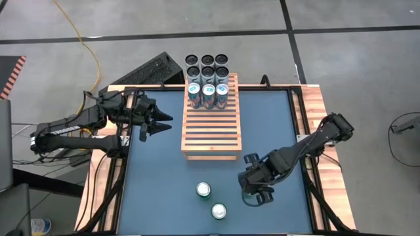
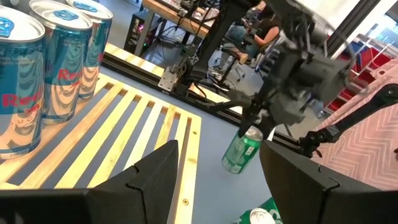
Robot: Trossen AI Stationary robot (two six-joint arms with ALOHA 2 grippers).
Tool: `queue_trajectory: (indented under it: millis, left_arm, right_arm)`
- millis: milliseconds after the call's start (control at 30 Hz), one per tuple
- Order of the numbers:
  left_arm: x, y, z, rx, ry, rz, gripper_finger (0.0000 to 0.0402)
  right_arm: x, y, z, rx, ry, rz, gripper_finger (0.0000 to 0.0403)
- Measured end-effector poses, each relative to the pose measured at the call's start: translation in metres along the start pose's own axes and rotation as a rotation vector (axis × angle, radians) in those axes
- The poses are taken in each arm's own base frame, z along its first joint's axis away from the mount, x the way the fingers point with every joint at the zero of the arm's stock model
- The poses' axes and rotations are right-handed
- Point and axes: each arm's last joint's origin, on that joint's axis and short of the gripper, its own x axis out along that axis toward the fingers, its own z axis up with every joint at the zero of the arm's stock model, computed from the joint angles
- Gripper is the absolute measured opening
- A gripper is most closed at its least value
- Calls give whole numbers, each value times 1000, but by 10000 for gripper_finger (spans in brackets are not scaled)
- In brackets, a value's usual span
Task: Place canned beverage on shelf
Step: Put the green soda can on the shelf
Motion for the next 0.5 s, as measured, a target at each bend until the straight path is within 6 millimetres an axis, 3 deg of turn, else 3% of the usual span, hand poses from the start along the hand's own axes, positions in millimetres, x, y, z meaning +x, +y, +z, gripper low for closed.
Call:
queue_trajectory:
  millis: [233, 500]
  left_arm:
    - [0, 1, -2, -14, 21, 6, 214]
    - [0, 1, -3, -18, 30, 3, 214]
  right_arm:
    - [-70, -20, 14, 108, -58, -8, 151]
    - [-162, -68, 22, 343, -369, -147, 152]
